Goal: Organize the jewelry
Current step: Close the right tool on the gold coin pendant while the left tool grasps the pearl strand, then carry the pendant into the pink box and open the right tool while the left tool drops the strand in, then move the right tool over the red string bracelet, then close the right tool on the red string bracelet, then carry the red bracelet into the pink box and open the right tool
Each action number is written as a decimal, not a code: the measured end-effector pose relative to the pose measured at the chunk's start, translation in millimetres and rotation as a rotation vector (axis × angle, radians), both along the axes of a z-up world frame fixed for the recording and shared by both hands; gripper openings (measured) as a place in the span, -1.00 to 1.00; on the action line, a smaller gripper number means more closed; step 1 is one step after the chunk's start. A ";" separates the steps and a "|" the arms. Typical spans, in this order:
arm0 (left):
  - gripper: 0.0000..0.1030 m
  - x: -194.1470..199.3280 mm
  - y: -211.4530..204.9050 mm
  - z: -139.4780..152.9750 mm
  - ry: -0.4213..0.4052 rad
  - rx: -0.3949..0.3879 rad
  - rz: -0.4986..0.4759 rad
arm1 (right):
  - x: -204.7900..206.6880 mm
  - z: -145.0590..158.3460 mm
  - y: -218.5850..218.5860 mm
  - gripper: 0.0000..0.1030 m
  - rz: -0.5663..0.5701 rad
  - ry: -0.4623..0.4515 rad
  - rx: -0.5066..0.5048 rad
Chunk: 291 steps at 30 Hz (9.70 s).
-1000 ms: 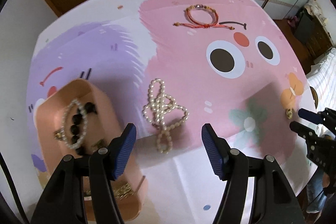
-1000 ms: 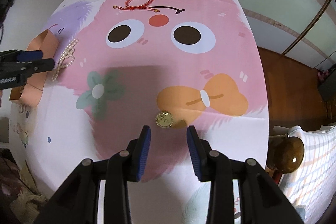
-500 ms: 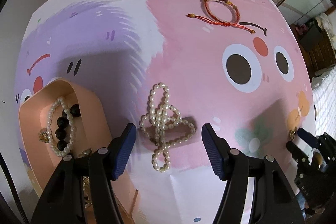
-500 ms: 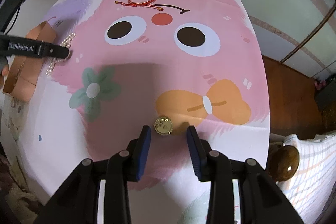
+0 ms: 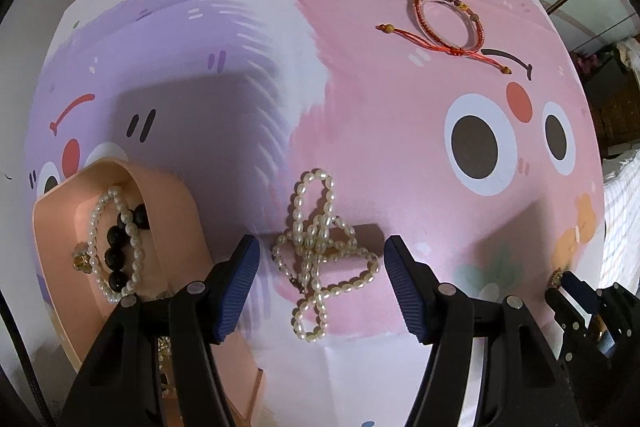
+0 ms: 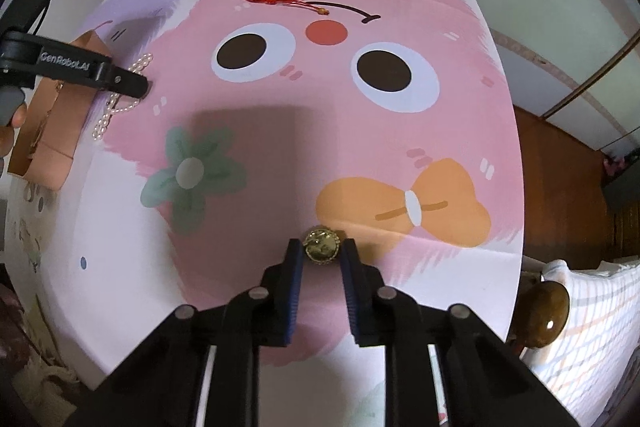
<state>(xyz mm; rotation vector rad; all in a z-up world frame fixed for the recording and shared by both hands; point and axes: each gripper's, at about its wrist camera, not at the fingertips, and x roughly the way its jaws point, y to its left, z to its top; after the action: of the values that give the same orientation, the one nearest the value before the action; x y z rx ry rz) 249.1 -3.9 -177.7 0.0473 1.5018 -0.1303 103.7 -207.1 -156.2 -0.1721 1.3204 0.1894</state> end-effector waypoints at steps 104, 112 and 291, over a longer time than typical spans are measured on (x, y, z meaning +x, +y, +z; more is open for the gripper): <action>-0.21 -102.6 155.9 86.2 -0.208 -0.007 0.138 | 33.6 38.1 254.6 -0.40 0.353 -0.103 0.168; 0.16 -135.2 143.0 105.2 -0.295 0.023 0.150 | -4.1 51.7 243.5 -0.30 0.385 -0.164 0.147; 0.54 -186.8 149.2 119.7 -0.526 0.083 0.410 | 33.6 86.9 196.0 -0.77 0.102 -0.130 0.268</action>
<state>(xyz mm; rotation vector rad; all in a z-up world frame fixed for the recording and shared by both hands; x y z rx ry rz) 62.4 145.3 -58.0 -0.1503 0.9648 0.2591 137.3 -11.0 -69.3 -0.0233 1.1450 0.4324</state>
